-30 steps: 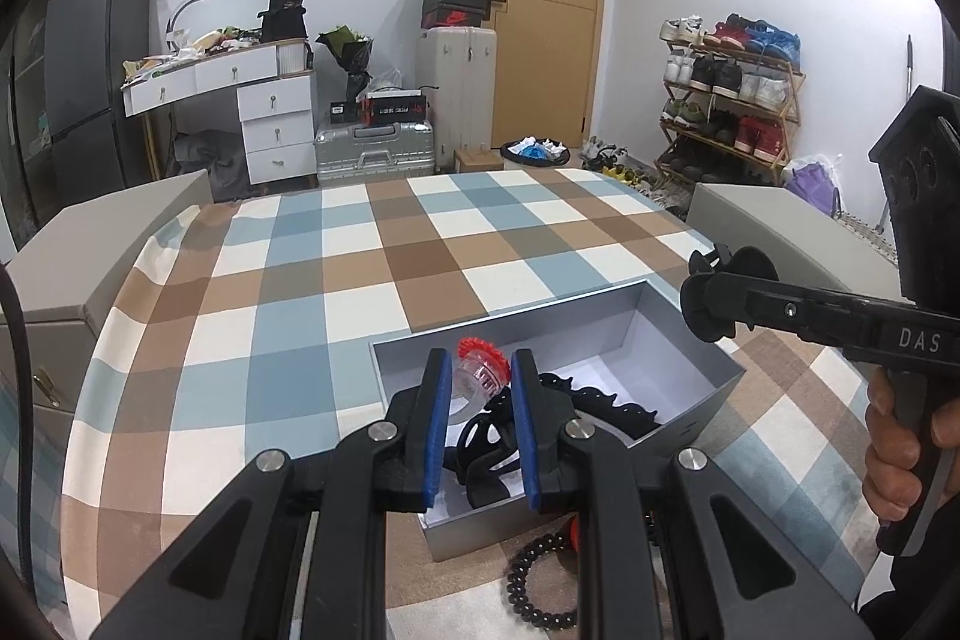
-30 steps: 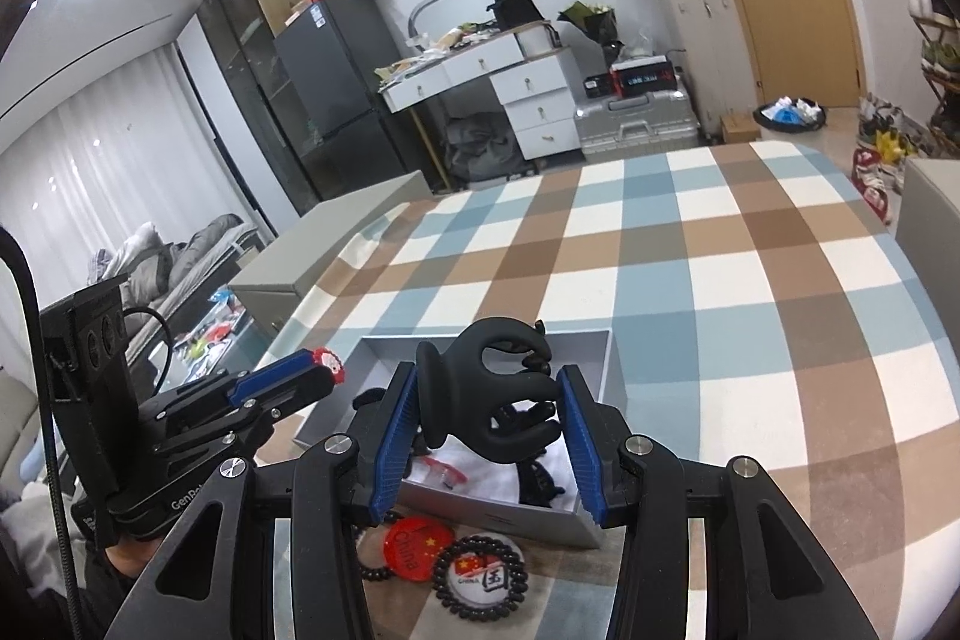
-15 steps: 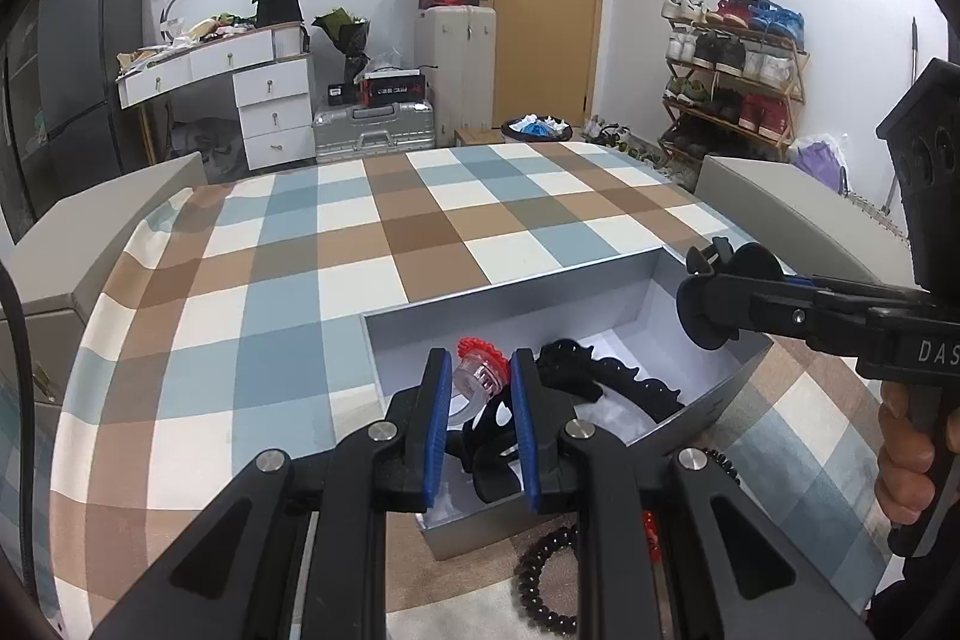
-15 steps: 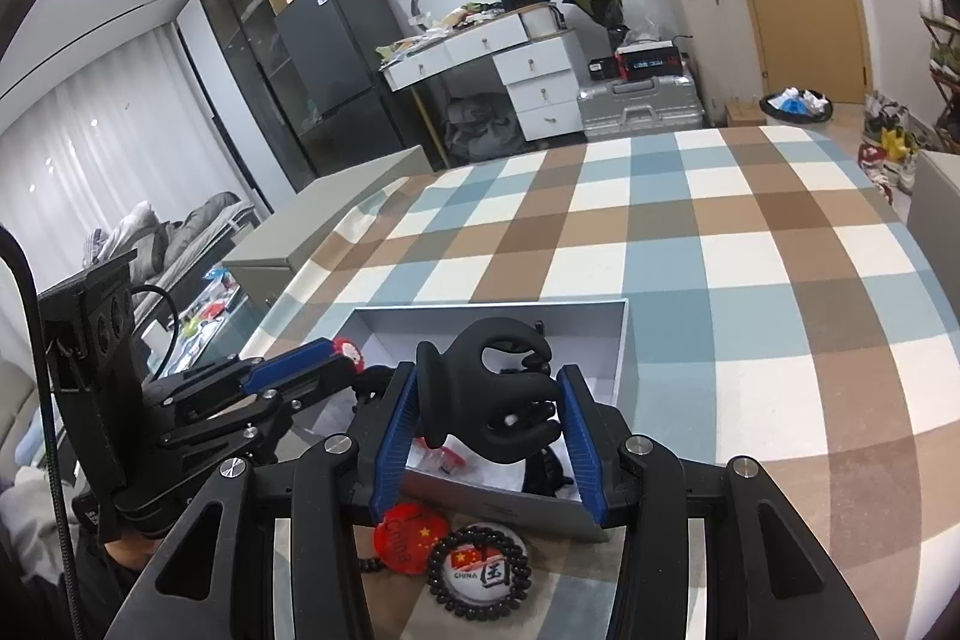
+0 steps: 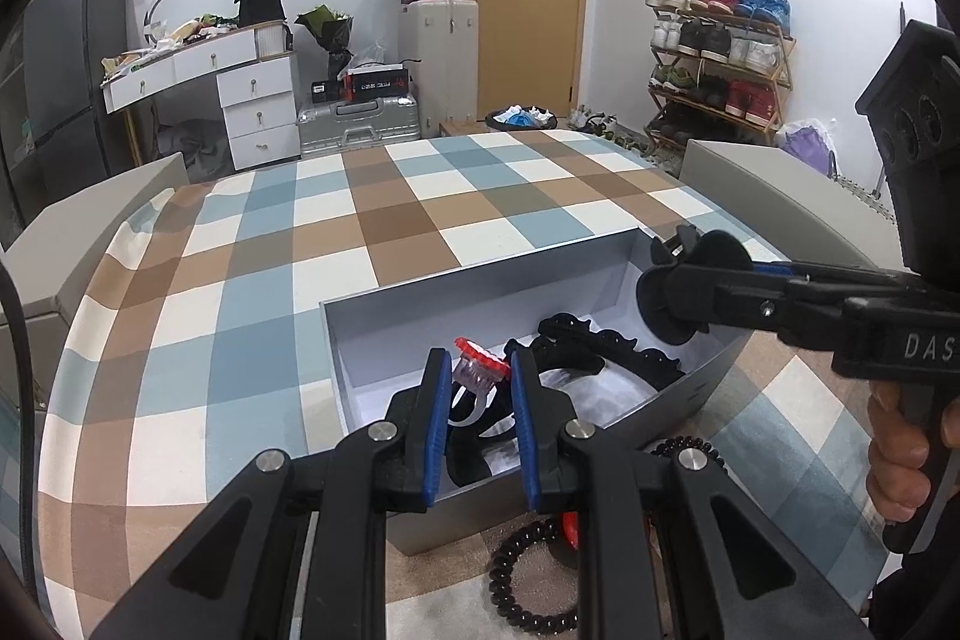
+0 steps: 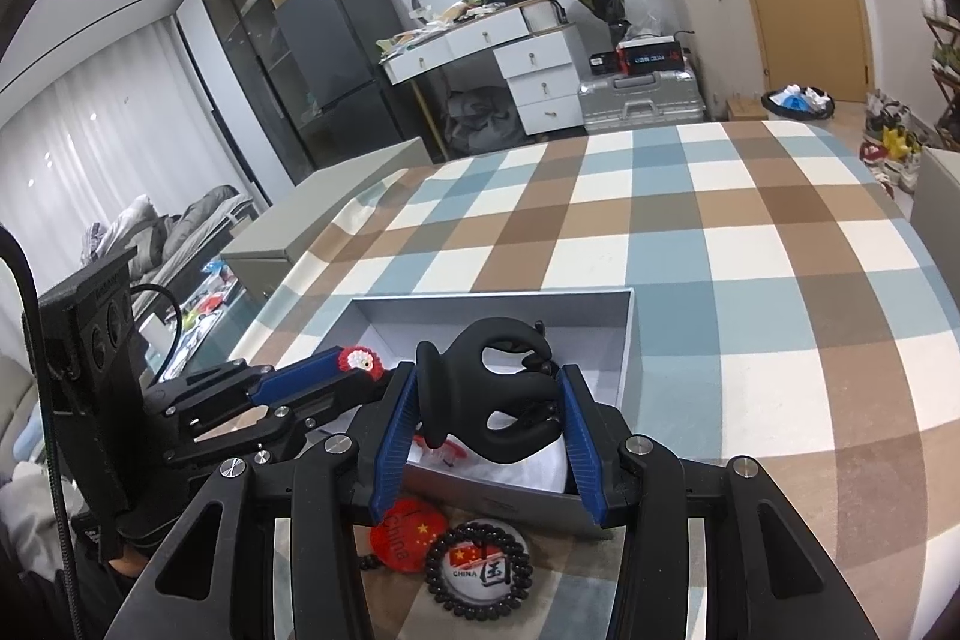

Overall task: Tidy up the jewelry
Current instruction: 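Lower the coil hair tie and claw clip into the grey box, open both grippers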

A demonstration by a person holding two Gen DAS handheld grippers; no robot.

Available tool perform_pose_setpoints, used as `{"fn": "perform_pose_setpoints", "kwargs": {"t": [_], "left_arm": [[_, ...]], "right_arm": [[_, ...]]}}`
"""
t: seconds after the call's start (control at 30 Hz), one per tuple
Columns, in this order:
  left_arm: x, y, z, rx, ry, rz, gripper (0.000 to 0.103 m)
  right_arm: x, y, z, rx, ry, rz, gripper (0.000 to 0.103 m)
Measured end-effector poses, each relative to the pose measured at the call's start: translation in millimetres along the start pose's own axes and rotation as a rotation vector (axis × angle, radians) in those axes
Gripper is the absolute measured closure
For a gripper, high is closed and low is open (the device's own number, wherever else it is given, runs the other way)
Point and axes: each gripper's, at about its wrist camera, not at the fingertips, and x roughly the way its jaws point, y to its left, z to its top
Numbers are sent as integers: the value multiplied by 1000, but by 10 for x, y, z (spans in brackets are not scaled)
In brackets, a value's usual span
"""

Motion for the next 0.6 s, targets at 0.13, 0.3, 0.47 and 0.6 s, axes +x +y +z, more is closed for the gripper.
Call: {"fn": "perform_pose_setpoints", "kwargs": {"t": [0.13,0.3,0.47,0.6], "left_arm": [[-1,-24,0,3,1,8,88],[6,-24,-7,11,5,7,88],[5,-36,-10,31,-1,18,88],[12,-7,-9,17,6,25,88]], "right_arm": [[31,1,-10,-2,9,-3,58],[68,8,-29,-7,20,-6,58],[95,9,-41,-6,27,-6,58],[86,10,-39,-6,25,-9,57]]}}
